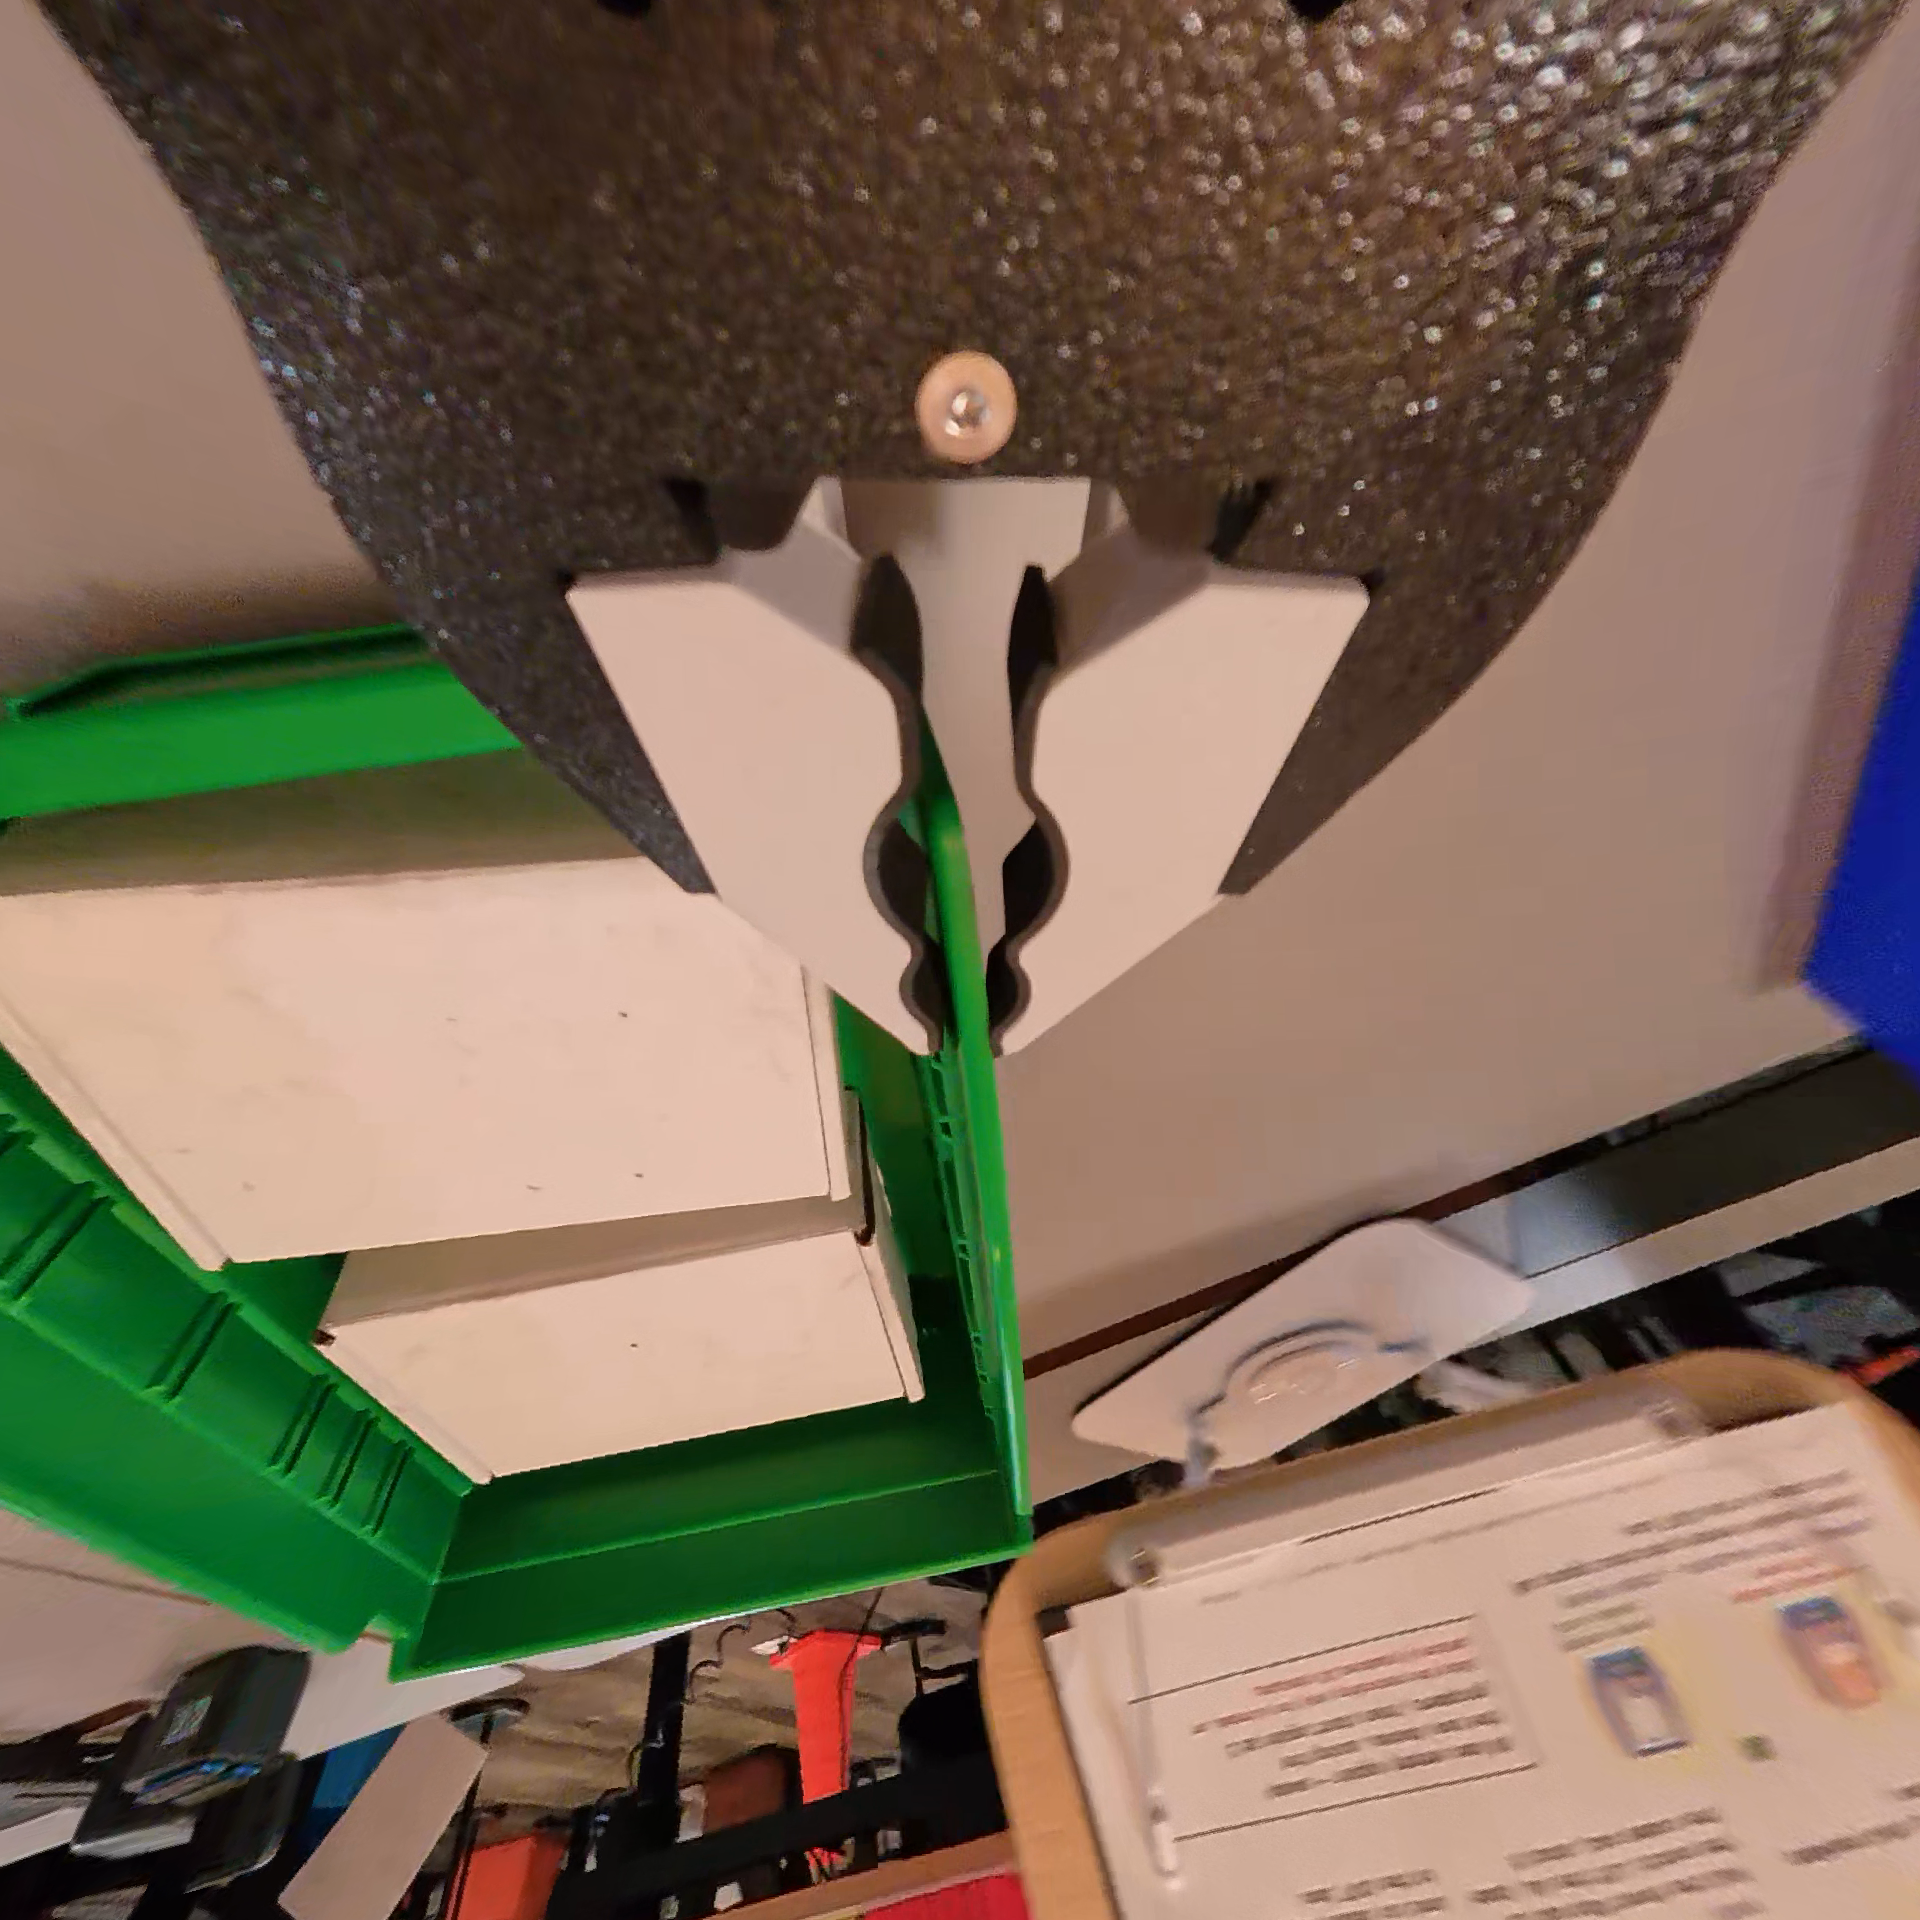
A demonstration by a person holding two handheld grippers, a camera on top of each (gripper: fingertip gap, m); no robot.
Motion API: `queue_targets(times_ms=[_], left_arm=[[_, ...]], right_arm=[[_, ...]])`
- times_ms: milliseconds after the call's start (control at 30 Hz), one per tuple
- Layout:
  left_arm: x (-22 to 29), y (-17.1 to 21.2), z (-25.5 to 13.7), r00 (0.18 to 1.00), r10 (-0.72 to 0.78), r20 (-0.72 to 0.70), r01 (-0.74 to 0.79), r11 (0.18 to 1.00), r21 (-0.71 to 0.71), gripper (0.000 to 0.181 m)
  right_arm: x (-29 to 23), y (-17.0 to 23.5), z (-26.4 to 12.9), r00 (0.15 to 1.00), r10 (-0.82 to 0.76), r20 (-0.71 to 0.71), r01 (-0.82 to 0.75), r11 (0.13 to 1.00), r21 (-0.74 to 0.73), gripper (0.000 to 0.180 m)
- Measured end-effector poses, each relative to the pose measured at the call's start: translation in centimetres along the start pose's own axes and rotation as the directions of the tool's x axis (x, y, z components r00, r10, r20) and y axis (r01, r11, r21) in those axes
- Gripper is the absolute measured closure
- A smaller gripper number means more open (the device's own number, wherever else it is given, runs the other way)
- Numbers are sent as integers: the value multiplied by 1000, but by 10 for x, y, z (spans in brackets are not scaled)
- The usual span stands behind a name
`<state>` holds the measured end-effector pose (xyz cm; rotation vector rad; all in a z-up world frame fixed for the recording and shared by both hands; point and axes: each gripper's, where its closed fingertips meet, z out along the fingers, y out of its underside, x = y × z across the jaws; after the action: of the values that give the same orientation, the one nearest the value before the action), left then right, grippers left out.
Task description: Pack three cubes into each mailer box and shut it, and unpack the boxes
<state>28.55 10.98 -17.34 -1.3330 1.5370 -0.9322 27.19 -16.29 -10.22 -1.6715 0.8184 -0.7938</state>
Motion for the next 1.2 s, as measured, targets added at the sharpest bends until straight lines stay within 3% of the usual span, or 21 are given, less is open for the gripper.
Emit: queue_targets(times_ms=[133, 367, 500, 567, 700, 767, 833, 867, 1000, 1100, 1200], left_arm=[[-41, 30, -70, 997, -1, 76, -1, 999, 34, 176], [-83, 64, -152, 981, -36, 189, 25, 998, 63, 176], [-94, 74, -175, 973, -61, 222, 45, 996, 75, 176], [-101, 77, -182, 970, -63, 234, 47, 996, 76, 176], [-112, 81, -188, 964, -61, 260, 40, 995, 86, 175], [-112, 81, -189, 965, -72, 251, 50, 995, 91, 176], [-113, 81, -189, 967, -77, 243, 56, 994, 95, 176], [-113, 81, -189, 968, -83, 238, 61, 993, 98, 176], [-118, 82, -191, 968, -86, 236, 63, 993, 103, 176], [-123, 83, -193, 966, -77, 247, 53, 993, 102, 176], [-131, 86, -196, 964, -80, 253, 56, 993, 101, 176]], right_arm=[[-78, -27, 27, 985, 51, 164, -60, 997, 50, 74], [-272, -146, 141, 863, 109, 494, -109, 994, -28, 76], [-388, -139, 208, 821, 167, 547, -30, 968, -249, 65], [-428, -125, 236, 815, 265, 516, -68, 927, -369, 76], [-481, -94, 276, 848, 299, 437, -62, 876, -479, 90], [-492, -71, 291, 883, 231, 408, 10, 861, -508, 120], [-480, -48, 311, 941, 132, 311, 57, 846, -530, 123], [-483, -36, 315, 940, 132, 315, 70, 827, -558, 113], [-506, 11, 314, 904, 286, 318, 29, 700, -713, 134], [-505, 4, 321, 898, 330, 290, -25, 698, -716, 140], [-491, -34, 316, 858, 350, 376, 3, 729, -684, 140]])
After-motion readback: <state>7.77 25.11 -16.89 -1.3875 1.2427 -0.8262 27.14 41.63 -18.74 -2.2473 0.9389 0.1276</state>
